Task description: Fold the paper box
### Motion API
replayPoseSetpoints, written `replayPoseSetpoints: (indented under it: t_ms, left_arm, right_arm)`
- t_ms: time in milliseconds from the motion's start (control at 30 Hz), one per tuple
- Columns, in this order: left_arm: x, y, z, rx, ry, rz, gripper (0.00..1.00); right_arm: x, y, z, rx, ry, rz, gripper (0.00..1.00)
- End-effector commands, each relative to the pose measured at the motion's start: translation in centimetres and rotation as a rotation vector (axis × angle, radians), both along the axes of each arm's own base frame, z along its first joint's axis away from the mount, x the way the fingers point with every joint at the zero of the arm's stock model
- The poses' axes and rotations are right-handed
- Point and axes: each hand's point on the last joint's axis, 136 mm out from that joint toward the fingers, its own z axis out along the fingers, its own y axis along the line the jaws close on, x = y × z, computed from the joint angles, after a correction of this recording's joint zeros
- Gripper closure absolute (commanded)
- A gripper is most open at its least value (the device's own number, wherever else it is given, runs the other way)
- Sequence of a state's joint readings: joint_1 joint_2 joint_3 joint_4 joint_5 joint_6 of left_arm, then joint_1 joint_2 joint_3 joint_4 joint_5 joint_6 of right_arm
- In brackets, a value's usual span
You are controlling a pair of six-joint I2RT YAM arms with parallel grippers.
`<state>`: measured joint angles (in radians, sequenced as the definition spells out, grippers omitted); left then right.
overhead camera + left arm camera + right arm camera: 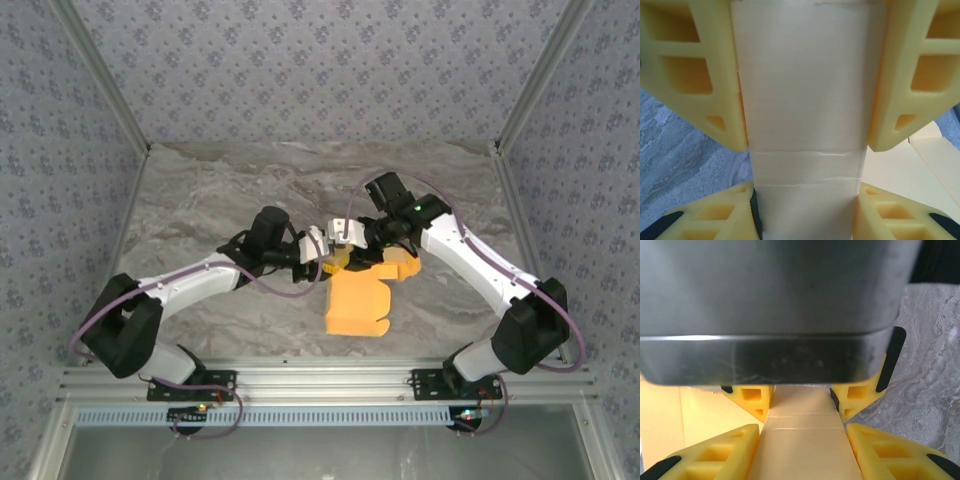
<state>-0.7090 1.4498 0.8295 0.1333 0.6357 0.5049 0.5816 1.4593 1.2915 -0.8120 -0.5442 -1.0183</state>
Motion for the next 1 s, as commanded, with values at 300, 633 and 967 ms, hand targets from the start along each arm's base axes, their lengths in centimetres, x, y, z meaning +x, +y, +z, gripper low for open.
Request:
replayPoseSetpoints:
  t_ms: [300, 633, 967]
  left_arm:
    - [0.4, -0.3, 0.6, -0.073, 0.006, 0.044, 0.61]
    - [3.3, 0.2, -0.8, -0.117, 0.097, 0.193, 0.6]
    - [5.9, 2.7, -1.0, -0.241, 0.249, 0.357, 0.6]
  right_arm:
    - [-0.3, 0.1, 1.3, 0.021, -0.11, 0.038, 0.45]
    - [1.2, -2.3, 4.9, 0.279, -0.081, -0.205, 0.38]
    - [10.6, -19.8, 3.3, 0.76, -0.025, -1.25, 0.29]
